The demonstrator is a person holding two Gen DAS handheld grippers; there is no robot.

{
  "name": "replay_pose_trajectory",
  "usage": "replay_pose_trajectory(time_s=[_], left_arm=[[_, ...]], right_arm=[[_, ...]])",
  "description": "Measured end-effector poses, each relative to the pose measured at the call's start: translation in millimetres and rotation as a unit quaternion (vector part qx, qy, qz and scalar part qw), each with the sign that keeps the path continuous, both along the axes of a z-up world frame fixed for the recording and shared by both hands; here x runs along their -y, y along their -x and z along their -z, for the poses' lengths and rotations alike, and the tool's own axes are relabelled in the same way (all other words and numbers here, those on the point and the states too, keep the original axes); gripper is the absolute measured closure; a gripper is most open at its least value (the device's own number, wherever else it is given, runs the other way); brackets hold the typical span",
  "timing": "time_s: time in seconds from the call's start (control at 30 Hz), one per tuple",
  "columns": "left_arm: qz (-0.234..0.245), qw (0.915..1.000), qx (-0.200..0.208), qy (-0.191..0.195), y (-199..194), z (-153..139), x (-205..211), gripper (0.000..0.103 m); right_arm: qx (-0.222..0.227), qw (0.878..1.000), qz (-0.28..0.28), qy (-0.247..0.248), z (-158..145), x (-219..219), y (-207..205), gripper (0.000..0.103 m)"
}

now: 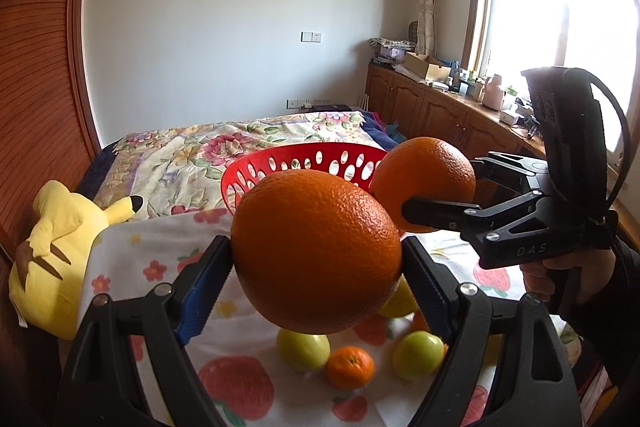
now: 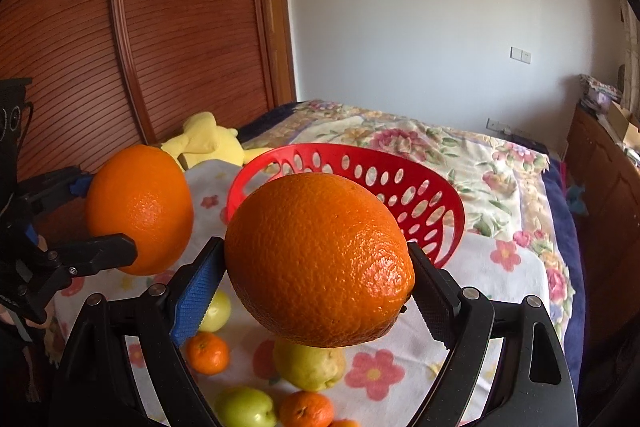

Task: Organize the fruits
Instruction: 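Lift both held oranges and carry them over the red basket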

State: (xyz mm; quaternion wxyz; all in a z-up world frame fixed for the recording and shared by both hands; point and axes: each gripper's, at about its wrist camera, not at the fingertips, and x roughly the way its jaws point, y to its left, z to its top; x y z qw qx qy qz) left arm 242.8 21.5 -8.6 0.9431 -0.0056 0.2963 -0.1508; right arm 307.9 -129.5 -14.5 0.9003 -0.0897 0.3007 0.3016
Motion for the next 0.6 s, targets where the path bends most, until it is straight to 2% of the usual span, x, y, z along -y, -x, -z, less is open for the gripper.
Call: replay_pose_trajectory(time_s=[0.3, 0.6], left_arm=[[-0.004, 0.9999, -0.012, -0.002, -37.0, 2.3, -2.8, 0.019], [-0.009, 0.9999, -0.014, -0.001, -53.3, 5.3, -11.1, 0.019]], right_arm=[[-0.033, 0.998, -0.009, 0.044, 19.6, -16.7, -46.0, 0.013], [-0.058, 0.995, -0.019, 0.078, 40.9, -32.1, -58.2, 0.013]])
